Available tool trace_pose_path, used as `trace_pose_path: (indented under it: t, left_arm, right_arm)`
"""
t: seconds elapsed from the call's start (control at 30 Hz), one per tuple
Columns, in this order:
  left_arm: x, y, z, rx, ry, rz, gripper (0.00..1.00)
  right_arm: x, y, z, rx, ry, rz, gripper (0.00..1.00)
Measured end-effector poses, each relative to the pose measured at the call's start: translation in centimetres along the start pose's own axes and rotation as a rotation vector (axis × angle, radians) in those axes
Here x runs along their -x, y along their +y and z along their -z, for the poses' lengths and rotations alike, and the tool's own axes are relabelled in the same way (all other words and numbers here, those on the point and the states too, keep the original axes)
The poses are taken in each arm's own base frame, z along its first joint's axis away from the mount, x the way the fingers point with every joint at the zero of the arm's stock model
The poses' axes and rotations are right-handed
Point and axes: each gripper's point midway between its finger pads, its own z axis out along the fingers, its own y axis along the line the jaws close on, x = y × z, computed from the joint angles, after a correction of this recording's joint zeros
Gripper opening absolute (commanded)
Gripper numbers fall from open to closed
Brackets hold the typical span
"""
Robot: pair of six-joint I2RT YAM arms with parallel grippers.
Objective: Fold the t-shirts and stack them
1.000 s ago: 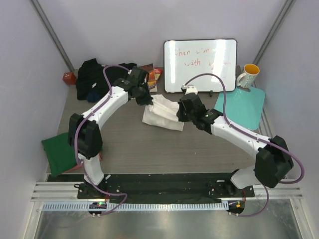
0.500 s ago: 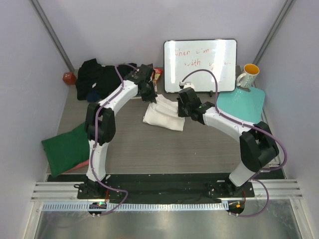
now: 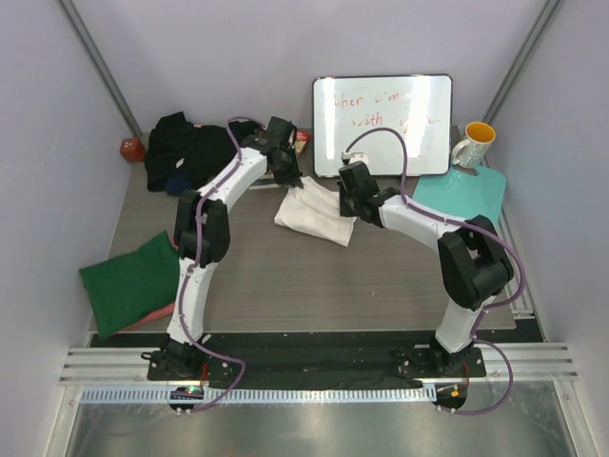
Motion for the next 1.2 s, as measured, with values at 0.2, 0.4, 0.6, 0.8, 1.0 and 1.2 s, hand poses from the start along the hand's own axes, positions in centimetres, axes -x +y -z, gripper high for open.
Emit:
trace_pose_path:
  t: [0.2, 0.4, 0.6, 0.8, 1.0, 1.2]
  left_arm:
    - [0.5, -0.5, -2.0, -0.024, 0.007, -0.007, 0.24]
    - [0.6, 0.5, -3.0, 0.007, 0.002, 0.002, 0.34]
    - [1.4, 1.2, -3.0, 0.032, -0.023, 0.01, 0.39]
    - [3.1, 2.4, -2.4, 0.069, -0.068, 0.028, 0.4]
    - [4.7, 4.3, -0.9, 0.141, -0.117, 0.041, 0.47]
    - [6.1, 3.2, 4.7, 0.118, -0.192, 0.017, 0.33]
  right_arm:
    - [0.1, -0.6, -0.8, -0.037, -0.015, -0.006, 0.22]
    - [0.4, -1.6, -1.6, -0.091, -0.041, -0.034, 0.35]
    - [1.5, -3.2, -2.6, -0.154, -0.067, -0.09, 0.38]
    - [5.6, -3.9, -2.8, -0.184, -0.146, -0.142, 0.38]
    - [10.5, -3.8, -1.9, -0.174, -0.241, -0.158, 0.38]
    - [10.9, -3.1, 0.6, -0.113, -0.228, -0.095, 0.23]
